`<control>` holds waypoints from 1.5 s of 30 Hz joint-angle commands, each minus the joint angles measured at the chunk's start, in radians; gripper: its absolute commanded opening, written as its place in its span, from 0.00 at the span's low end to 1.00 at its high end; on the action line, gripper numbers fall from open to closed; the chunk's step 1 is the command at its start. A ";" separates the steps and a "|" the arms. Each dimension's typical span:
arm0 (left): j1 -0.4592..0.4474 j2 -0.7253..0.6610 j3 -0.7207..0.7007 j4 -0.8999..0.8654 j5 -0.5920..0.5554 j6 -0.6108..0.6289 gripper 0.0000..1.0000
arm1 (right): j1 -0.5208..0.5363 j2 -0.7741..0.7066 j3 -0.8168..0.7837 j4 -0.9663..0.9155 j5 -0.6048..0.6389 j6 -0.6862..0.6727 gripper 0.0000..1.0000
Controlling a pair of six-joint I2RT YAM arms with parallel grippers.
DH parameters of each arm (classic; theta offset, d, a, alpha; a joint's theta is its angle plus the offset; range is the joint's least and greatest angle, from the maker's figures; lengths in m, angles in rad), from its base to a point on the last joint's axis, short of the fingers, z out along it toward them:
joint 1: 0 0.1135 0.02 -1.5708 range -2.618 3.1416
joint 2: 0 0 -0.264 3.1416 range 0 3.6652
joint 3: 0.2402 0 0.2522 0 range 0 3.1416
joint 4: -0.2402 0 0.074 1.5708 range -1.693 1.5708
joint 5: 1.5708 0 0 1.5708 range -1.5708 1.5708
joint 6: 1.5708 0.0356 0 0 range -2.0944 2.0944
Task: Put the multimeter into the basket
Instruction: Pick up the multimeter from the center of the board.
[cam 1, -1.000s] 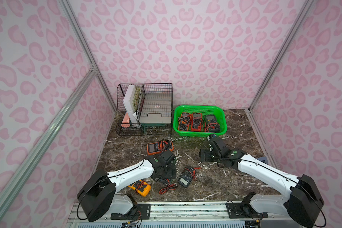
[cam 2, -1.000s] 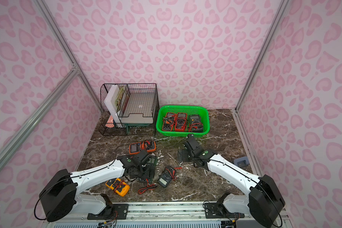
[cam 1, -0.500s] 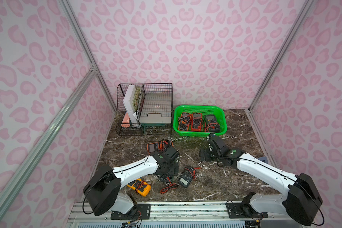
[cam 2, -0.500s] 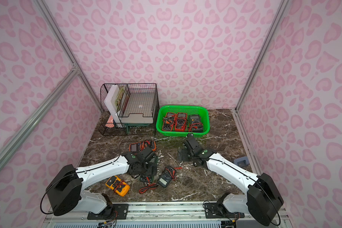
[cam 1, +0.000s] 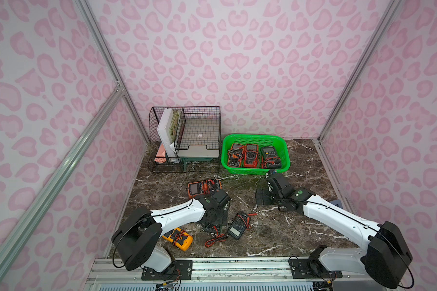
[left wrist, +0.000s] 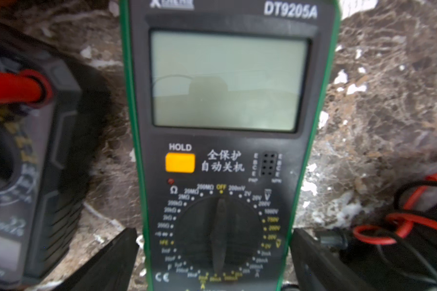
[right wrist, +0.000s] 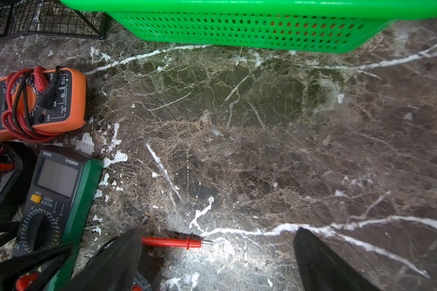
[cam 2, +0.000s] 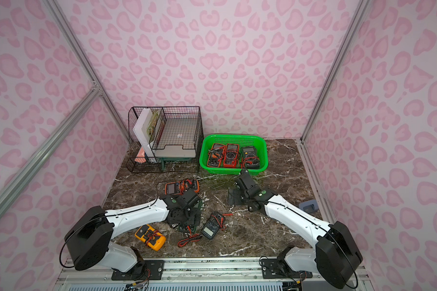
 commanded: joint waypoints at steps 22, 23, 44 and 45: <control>-0.007 0.000 0.047 -0.025 0.051 0.021 0.30 | -0.009 -0.003 0.029 -0.004 -0.011 -0.002 0.99; -0.008 -0.012 0.055 -0.045 0.046 0.021 0.20 | -0.009 0.001 0.033 -0.002 -0.014 -0.001 0.99; 0.000 -0.182 0.319 -0.297 -0.015 0.175 0.00 | -0.079 0.055 0.178 0.094 -0.124 0.117 0.99; 0.003 -0.174 0.336 -0.294 -0.014 0.188 0.00 | -0.089 0.050 0.181 0.099 -0.124 0.119 0.99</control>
